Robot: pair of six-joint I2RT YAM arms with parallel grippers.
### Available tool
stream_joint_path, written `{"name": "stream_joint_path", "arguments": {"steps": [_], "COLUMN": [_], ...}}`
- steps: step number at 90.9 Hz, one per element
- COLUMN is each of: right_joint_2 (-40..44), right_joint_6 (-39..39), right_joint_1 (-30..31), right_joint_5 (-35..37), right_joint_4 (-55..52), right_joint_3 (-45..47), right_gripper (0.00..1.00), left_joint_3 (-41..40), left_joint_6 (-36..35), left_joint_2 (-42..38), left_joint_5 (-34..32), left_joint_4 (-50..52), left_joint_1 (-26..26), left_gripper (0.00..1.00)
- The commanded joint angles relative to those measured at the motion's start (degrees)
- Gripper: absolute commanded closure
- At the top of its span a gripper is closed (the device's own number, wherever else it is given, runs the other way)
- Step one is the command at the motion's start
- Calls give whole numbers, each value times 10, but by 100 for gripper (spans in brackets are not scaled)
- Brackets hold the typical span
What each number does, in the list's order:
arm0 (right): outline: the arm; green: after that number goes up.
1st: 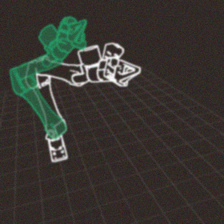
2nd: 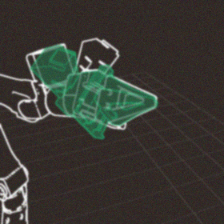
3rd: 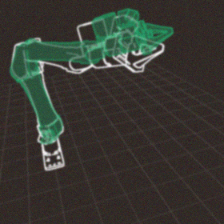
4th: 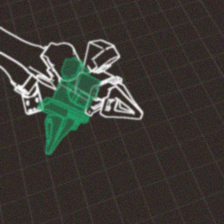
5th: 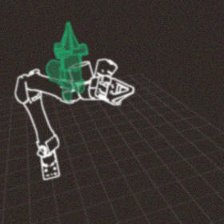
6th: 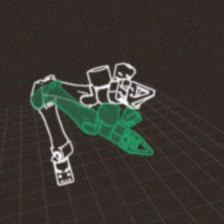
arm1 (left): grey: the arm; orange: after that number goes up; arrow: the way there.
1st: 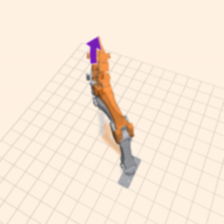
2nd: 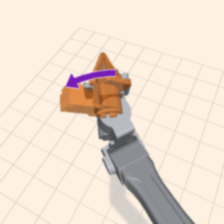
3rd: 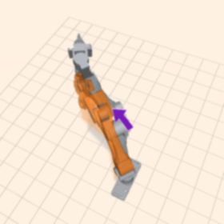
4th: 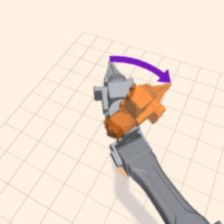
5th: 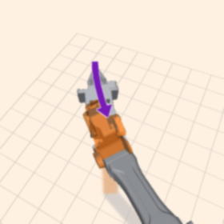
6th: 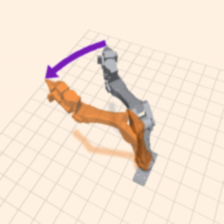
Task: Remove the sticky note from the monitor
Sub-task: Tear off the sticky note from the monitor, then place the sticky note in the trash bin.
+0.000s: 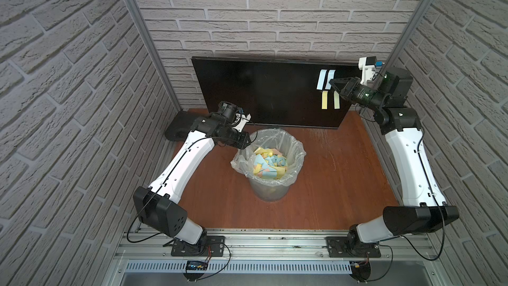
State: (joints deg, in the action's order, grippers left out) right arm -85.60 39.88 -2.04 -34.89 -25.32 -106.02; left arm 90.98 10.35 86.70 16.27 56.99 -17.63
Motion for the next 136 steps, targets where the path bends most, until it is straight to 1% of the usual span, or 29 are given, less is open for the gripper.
{"name": "stream_joint_path", "arguments": {"steps": [1,42,59,67,74,84,101,120,127,136], "right_joint_2": [35,70,109,130,145,161,170,143,129,105], "right_joint_6": [-2,-5,-14,-39,-76,-125,-179,-241,-257,-264], "right_joint_1": [-1,2,36,70,105,168,278,391,419,446], "right_joint_5": [0,-8,2,18,44,82,137,221,252,268], "right_joint_4": [21,8,4,-17,-49,-86,-122,-170,-181,-184], "right_joint_3": [6,18,53,70,79,101,155,188,197,210], "right_gripper": [97,97,97,97,97,97,97,97,97,97], "left_joint_3": [9,9,8,9,9,8,9,9,8,8], "left_joint_6": [-3,-2,-2,-2,-2,-2,-3,-3,-3,-3], "left_joint_2": [-4,-4,-4,-3,-4,-5,-4,-4,-4,-5], "left_joint_5": [-5,-5,-5,-5,-6,-6,-4,-3,-3,-3], "left_joint_4": [0,-1,-2,-1,0,0,0,1,1,1], "left_joint_1": [8,8,8,9,9,8,9,9,10,11], "left_gripper": [62,62,62,62,62,62,62,63,62,62]}}
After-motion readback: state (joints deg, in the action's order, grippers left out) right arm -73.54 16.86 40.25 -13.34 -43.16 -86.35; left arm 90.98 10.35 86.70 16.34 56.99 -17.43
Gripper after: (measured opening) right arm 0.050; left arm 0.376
